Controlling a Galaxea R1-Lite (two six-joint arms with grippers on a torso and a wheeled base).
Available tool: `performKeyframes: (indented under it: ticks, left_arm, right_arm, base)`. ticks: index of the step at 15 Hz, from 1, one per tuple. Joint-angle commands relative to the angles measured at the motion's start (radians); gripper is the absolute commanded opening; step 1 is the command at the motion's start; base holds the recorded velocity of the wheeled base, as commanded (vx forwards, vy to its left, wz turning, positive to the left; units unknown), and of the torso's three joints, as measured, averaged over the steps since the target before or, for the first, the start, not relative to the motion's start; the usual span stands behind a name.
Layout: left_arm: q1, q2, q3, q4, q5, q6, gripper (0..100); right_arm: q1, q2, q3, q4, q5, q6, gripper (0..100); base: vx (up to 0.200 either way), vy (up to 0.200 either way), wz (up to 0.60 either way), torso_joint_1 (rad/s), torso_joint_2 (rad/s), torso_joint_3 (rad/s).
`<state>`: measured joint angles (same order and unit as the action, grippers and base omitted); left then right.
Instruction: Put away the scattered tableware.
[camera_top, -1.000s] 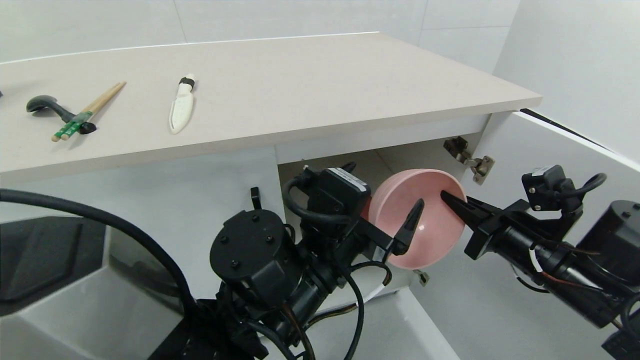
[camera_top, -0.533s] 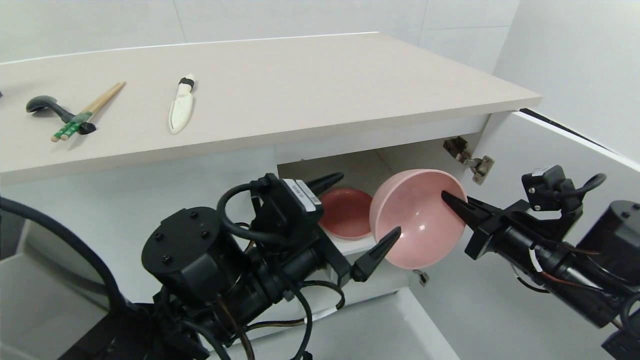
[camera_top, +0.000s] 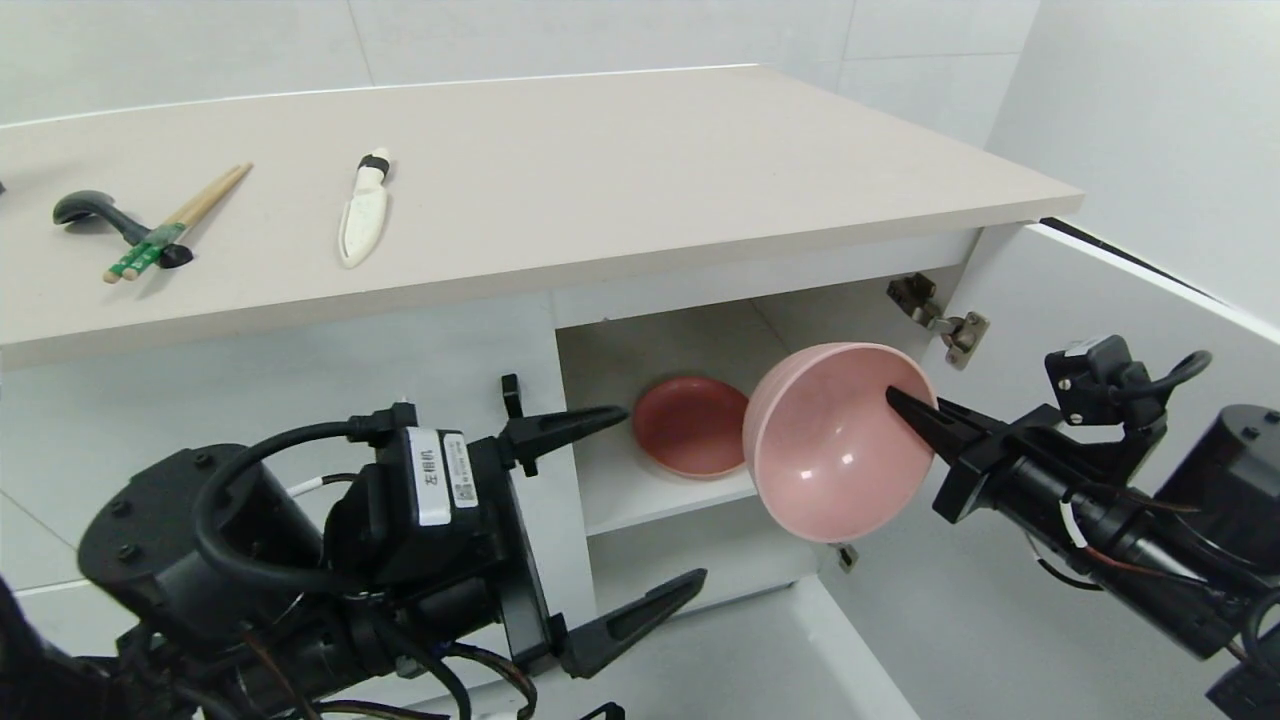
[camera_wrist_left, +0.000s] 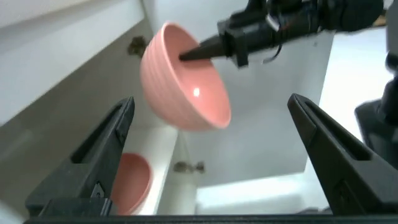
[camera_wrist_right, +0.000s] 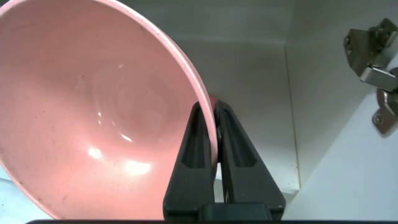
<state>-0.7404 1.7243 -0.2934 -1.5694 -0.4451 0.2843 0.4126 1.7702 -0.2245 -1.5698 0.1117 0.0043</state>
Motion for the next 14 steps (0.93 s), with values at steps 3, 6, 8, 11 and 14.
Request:
performKeyframes:
  ticks: [3,6,8,11,14]
  left_arm:
    - [0.016,-0.112,0.094,-0.001,0.121,0.023,100]
    - [0.056,-0.198,0.165,-0.001,0.134,0.038,100]
    - [0.090,-0.209,0.235,-0.001,0.151,0.082,100]
    - [0.135,-0.264,0.247,-0.001,0.151,0.072,100]
    - [0.210,-0.336,0.283,-0.001,0.154,0.049,100]
  right_arm:
    - [-0.028,0.012,0.040,-0.001,-0.001,0.020,0]
    - [-0.020,0.012,0.050,-0.001,-0.001,0.083,0]
    - [-0.020,0.012,0.047,-0.001,-0.003,0.120,0]
    - [-0.011,0.012,0.053,-0.001,-0.003,0.128,0]
    - [-0.006,0.020,0.059,-0.001,-0.003,0.161,0]
  base:
    - [0.000,0.000,0.00,0.000,0.00,0.000]
    - [0.000,0.000,0.00,0.000,0.00,0.000]
    - [0.000,0.000,0.00,0.000,0.00,0.000]
    - [0.000,0.000,0.00,0.000,0.00,0.000]
    - [0.000,0.000,0.00,0.000,0.00,0.000]
